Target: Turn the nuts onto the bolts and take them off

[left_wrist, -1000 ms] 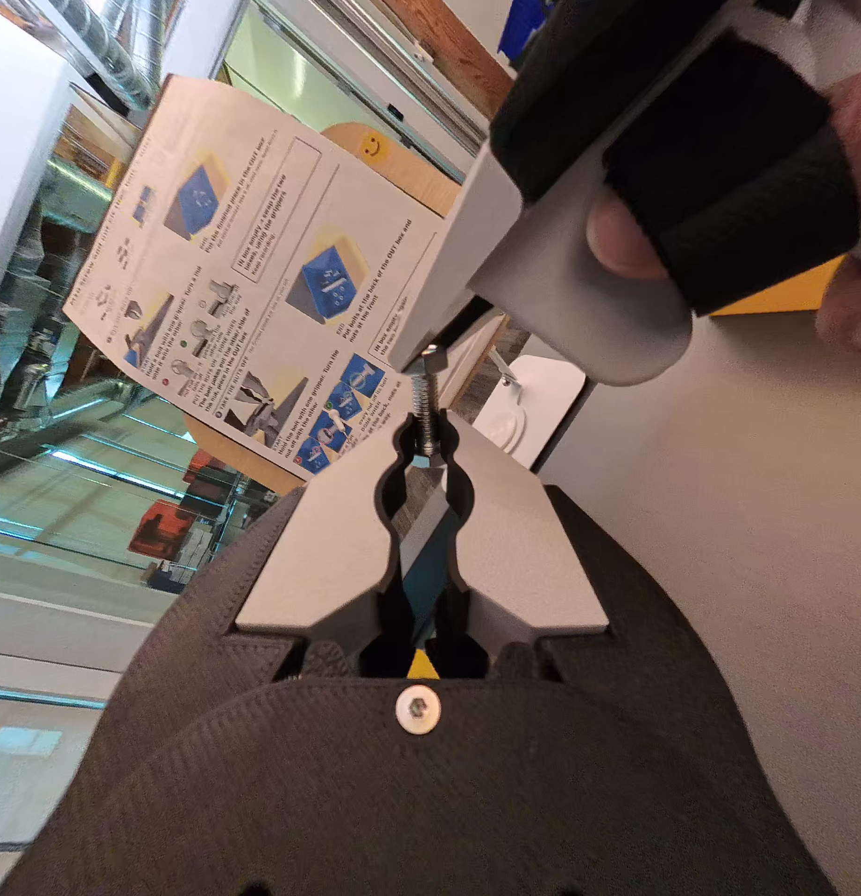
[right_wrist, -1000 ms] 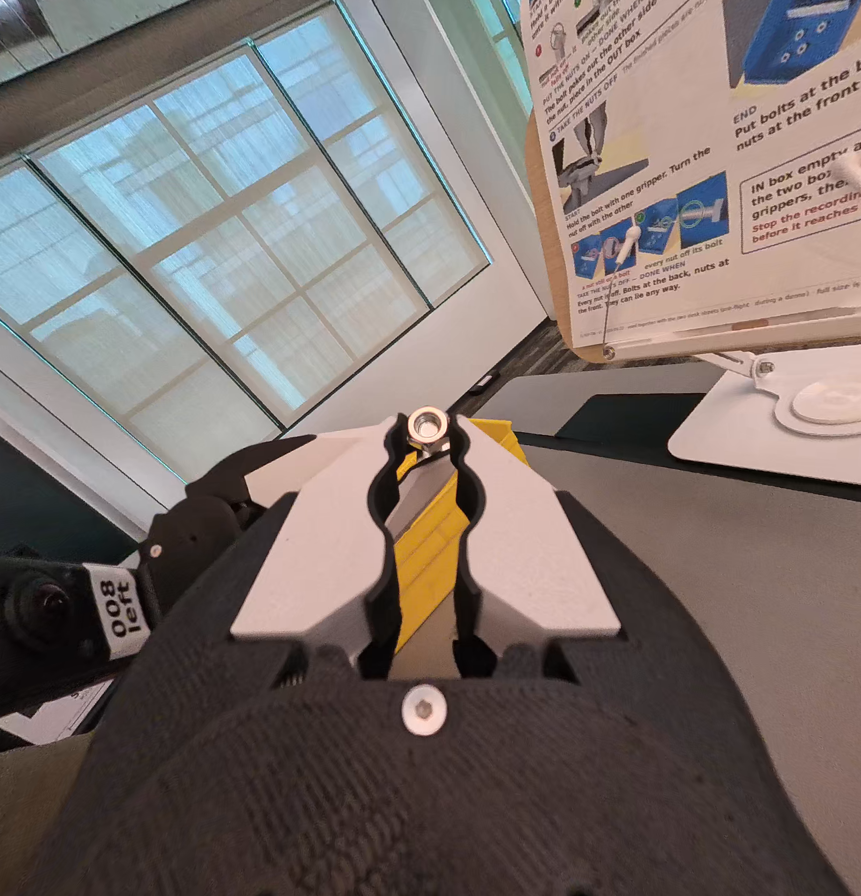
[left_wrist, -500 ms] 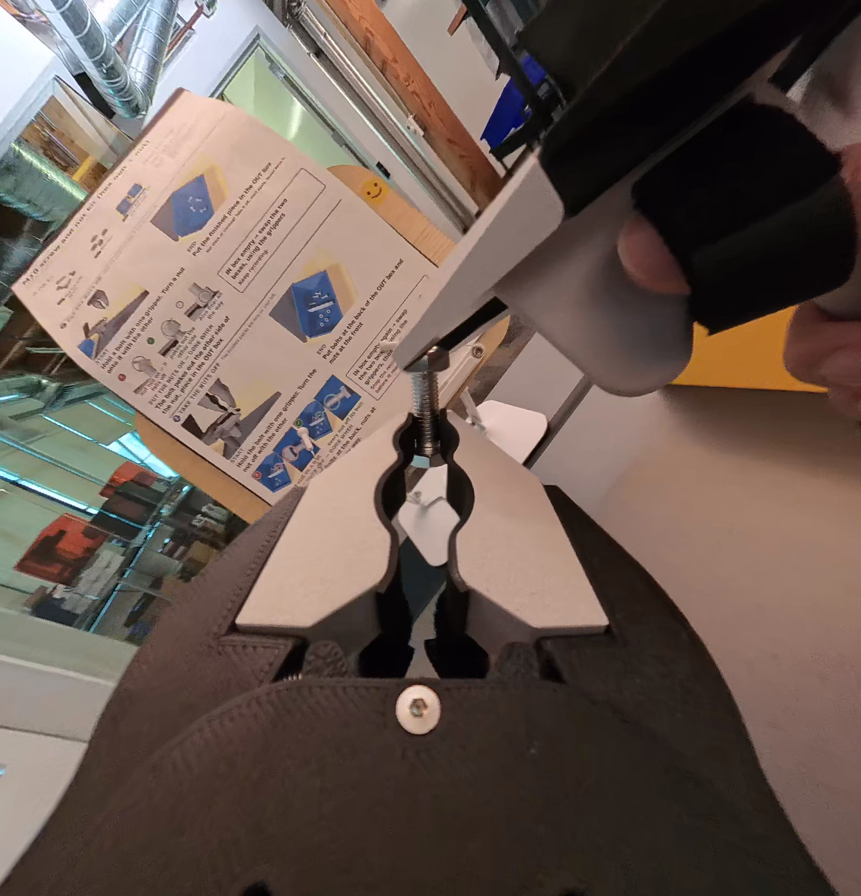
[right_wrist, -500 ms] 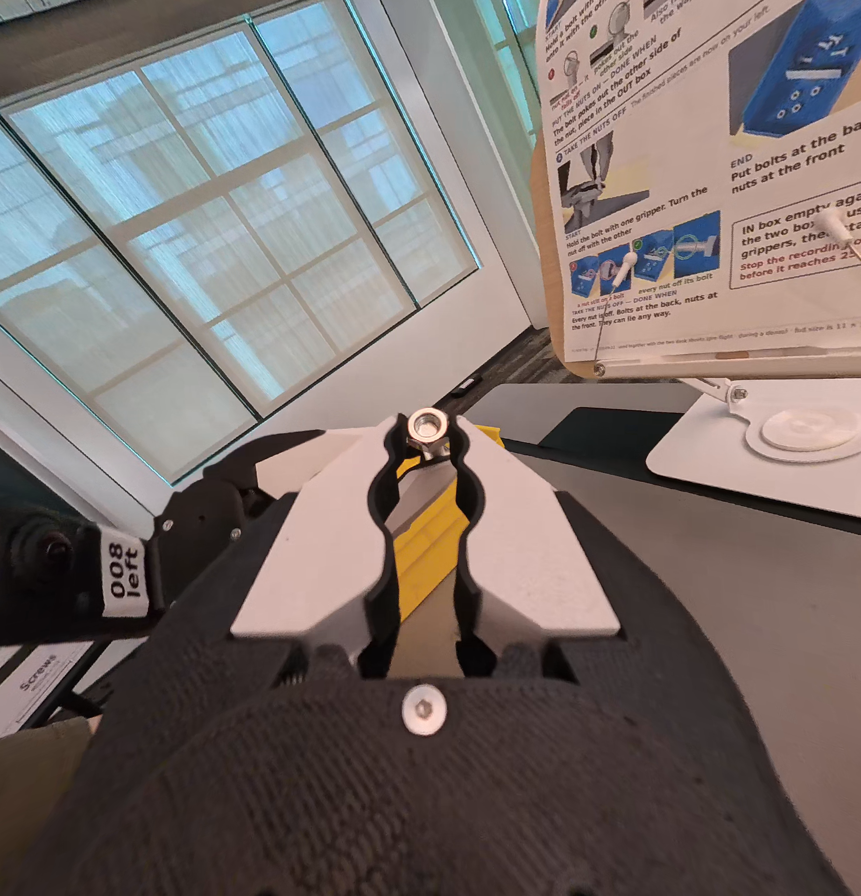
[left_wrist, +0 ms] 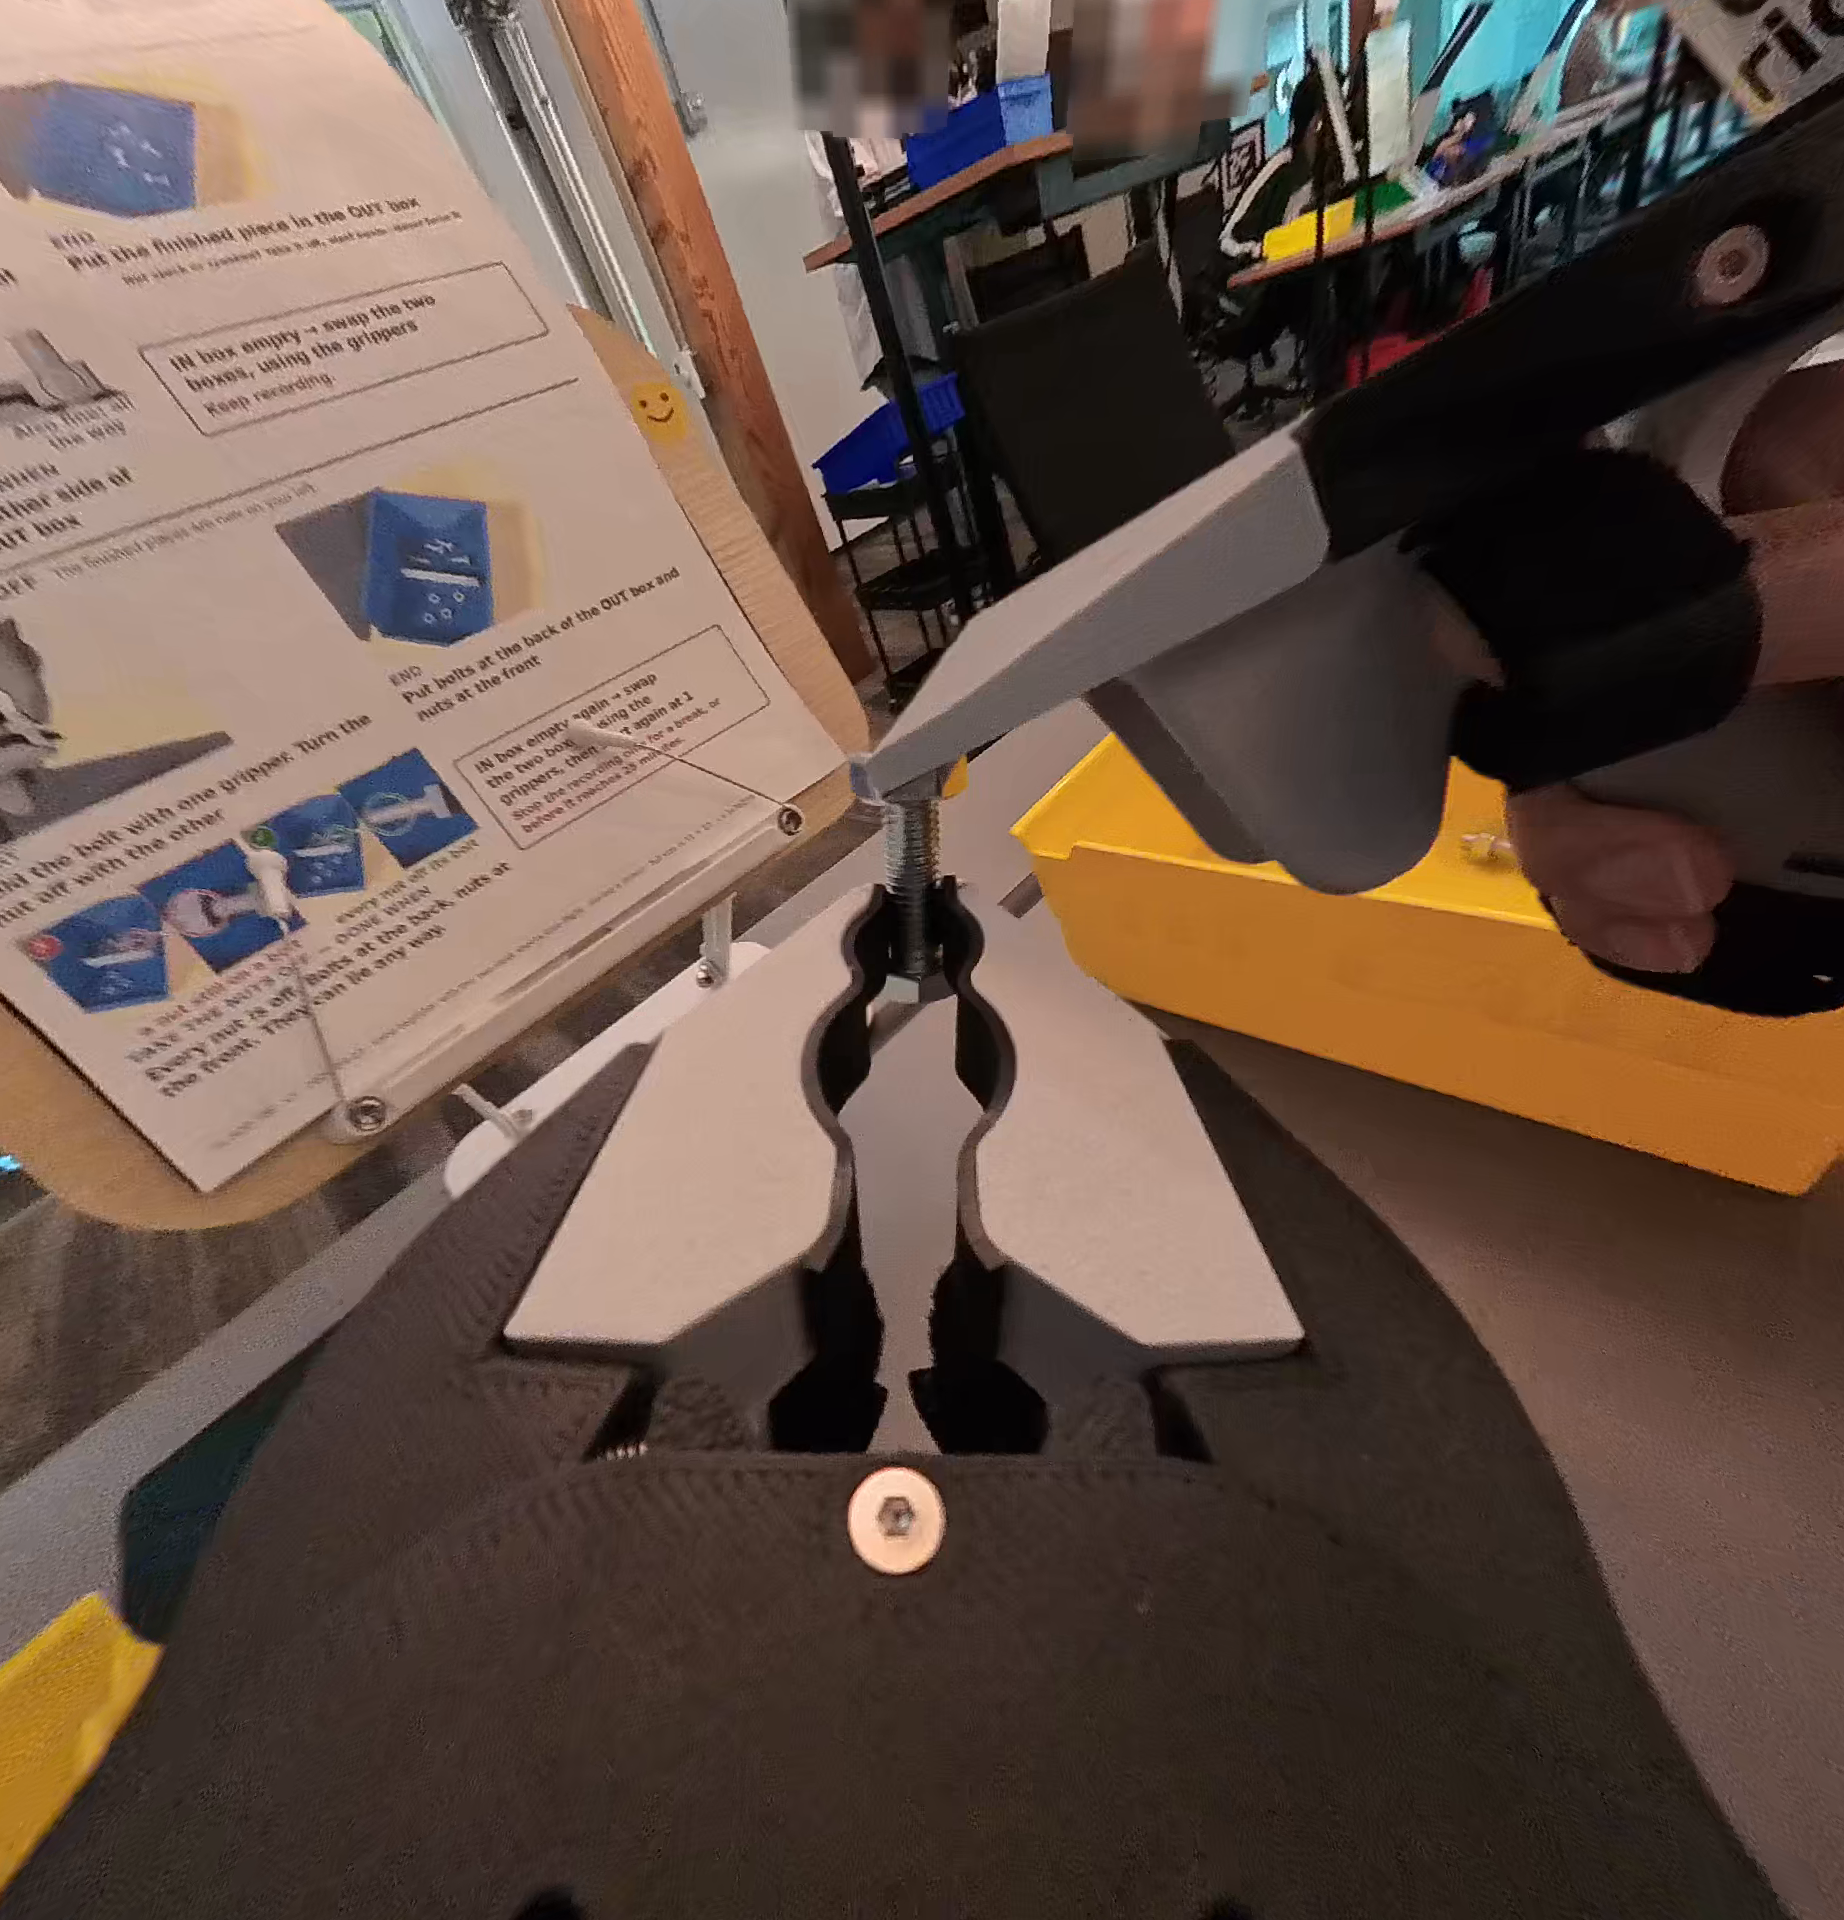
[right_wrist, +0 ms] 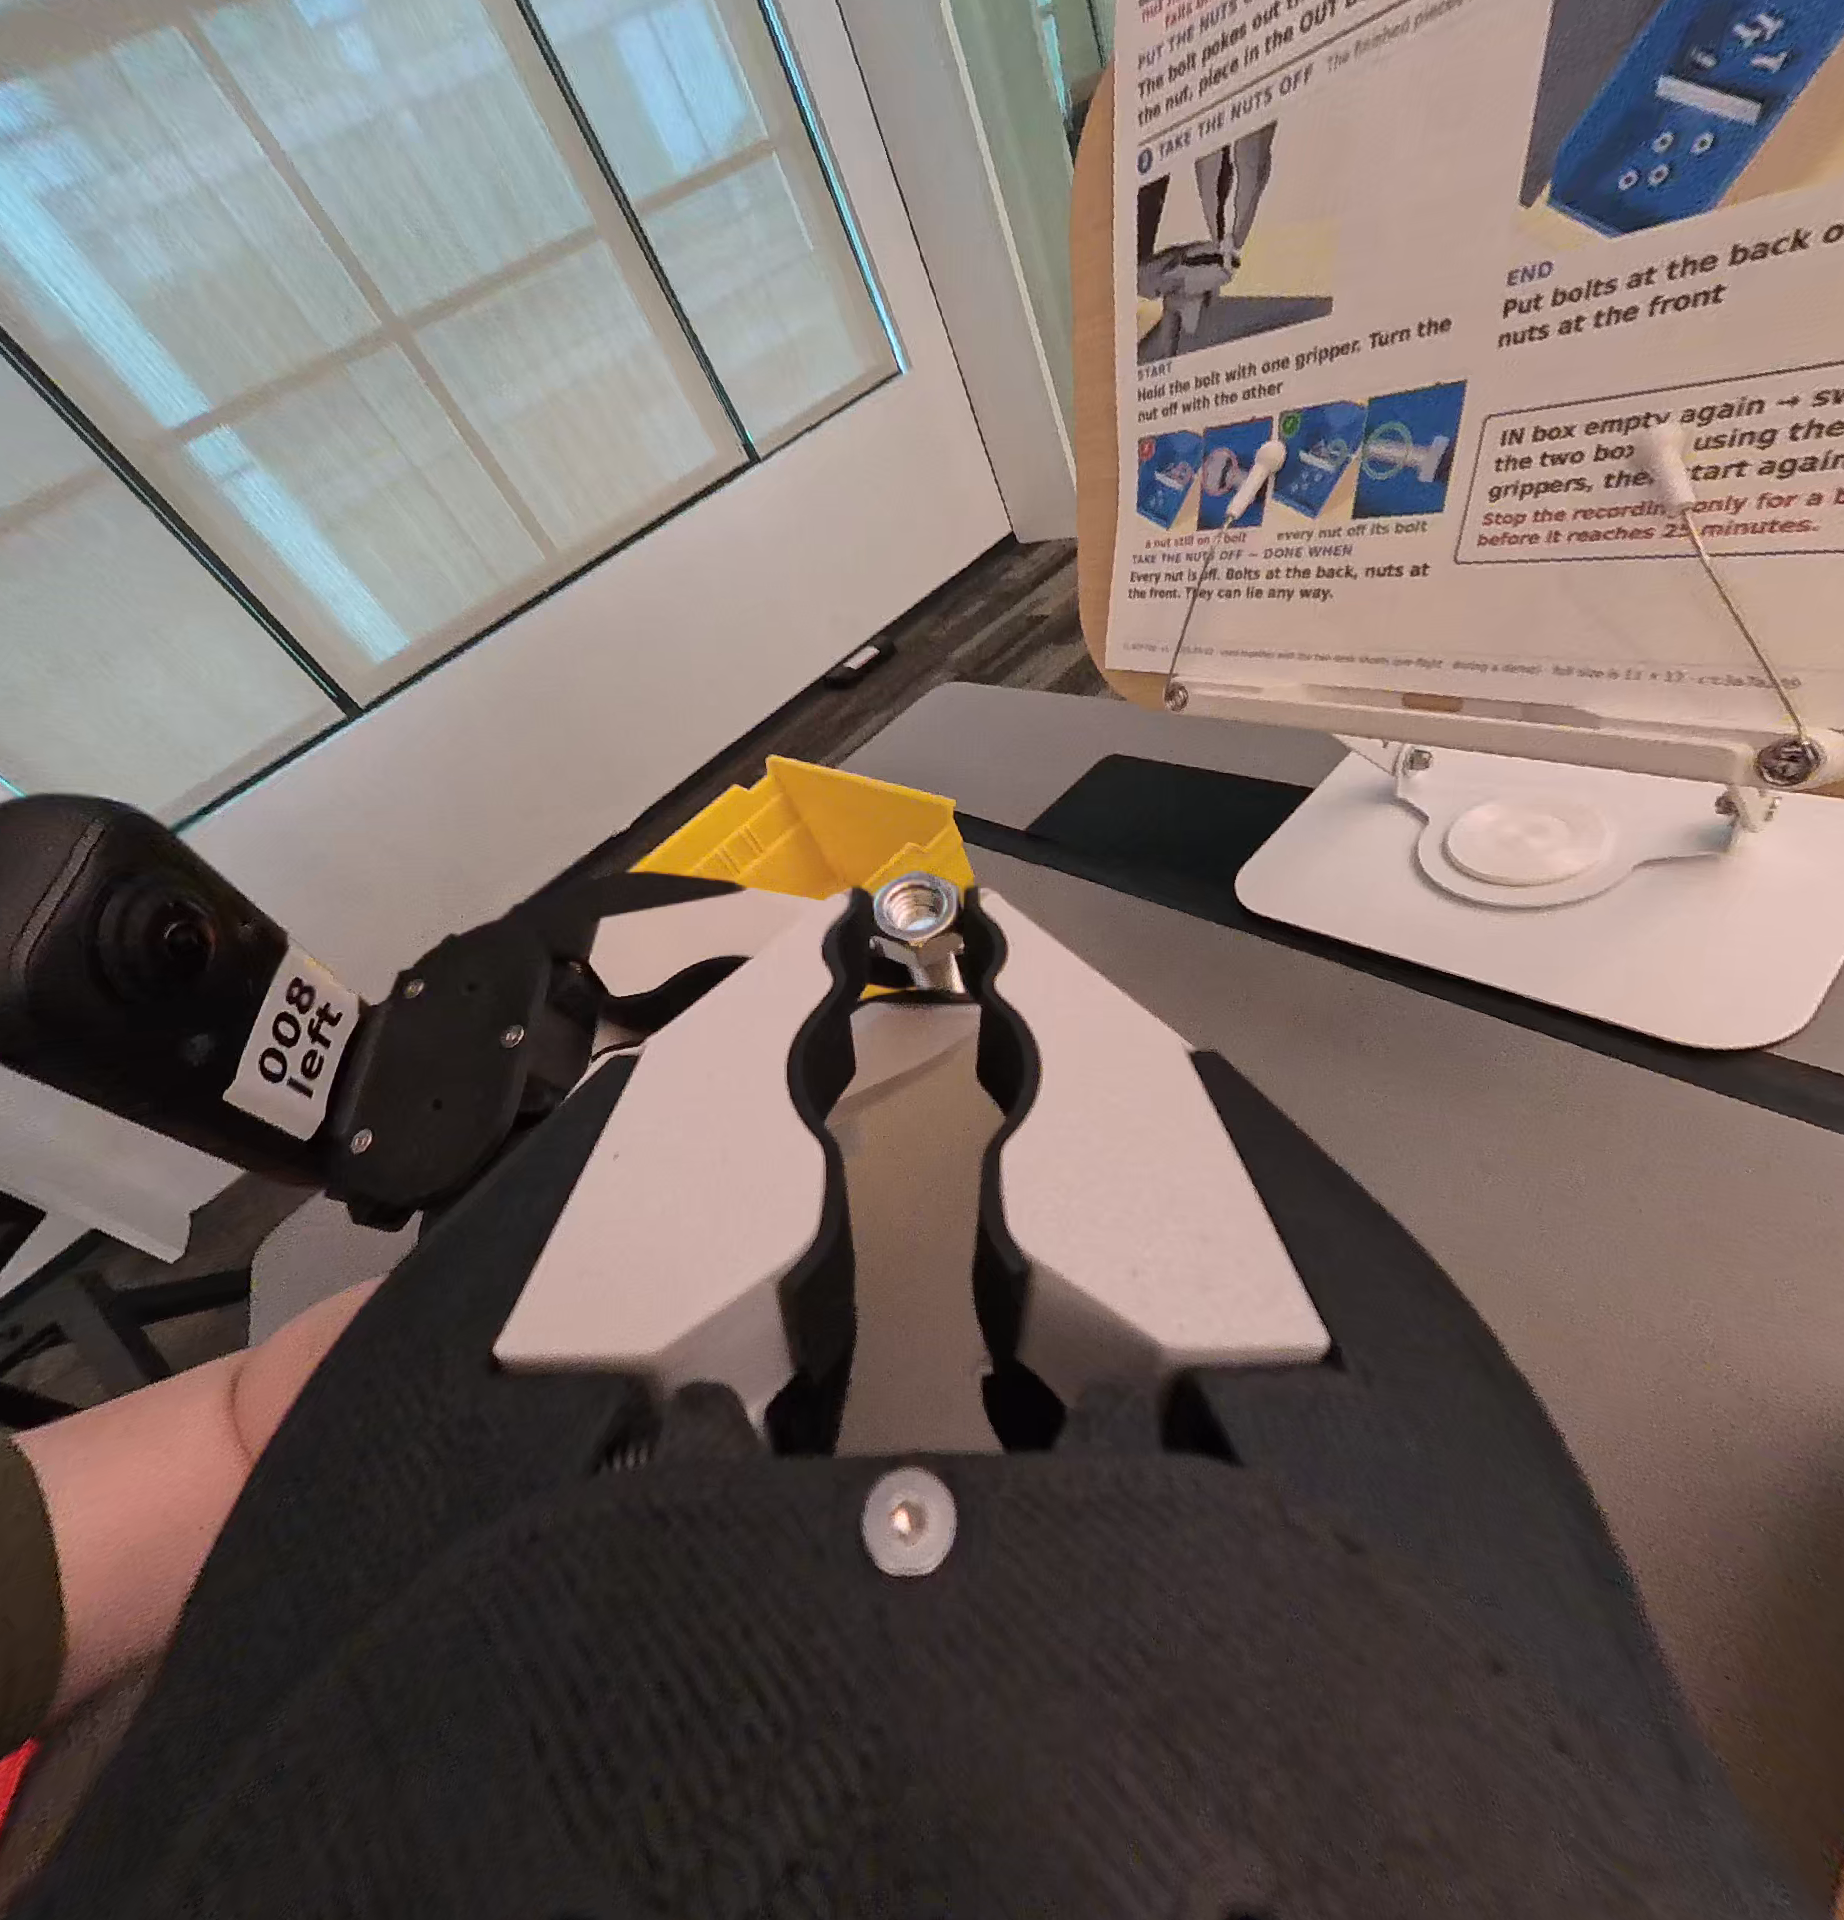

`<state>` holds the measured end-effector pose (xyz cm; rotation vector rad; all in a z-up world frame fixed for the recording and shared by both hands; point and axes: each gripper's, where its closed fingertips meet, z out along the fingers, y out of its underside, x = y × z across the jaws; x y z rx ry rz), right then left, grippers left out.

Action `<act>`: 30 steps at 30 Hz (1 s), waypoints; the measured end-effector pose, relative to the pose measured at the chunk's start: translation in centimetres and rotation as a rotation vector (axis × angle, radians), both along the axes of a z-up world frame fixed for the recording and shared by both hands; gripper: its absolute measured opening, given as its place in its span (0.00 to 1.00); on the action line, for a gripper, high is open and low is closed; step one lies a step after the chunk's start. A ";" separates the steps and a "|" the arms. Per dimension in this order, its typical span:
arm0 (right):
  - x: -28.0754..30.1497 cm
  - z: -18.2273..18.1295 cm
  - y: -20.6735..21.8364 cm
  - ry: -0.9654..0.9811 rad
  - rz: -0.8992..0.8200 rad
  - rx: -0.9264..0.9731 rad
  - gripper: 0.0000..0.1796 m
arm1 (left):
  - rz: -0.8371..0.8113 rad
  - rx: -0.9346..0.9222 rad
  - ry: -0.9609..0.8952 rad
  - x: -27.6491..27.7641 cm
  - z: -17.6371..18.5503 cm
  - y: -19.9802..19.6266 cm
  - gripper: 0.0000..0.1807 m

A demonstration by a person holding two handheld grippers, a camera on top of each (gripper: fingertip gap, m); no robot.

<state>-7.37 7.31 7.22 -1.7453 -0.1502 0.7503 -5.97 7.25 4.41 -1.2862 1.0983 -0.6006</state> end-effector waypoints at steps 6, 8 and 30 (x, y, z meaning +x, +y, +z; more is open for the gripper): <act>-0.2 -0.7 0.0 -0.036 0.022 -0.038 0.09 | -0.068 -0.059 -0.073 0.5 -0.2 -0.6 0.04; -0.2 -0.8 0.1 -0.046 0.020 -0.038 0.09 | -0.068 -0.059 -0.070 0.5 -0.3 -0.6 0.04; -0.9 3.8 -1.8 -0.264 0.137 0.404 0.41 | -0.187 -0.110 -0.156 -1.0 2.7 -1.1 0.04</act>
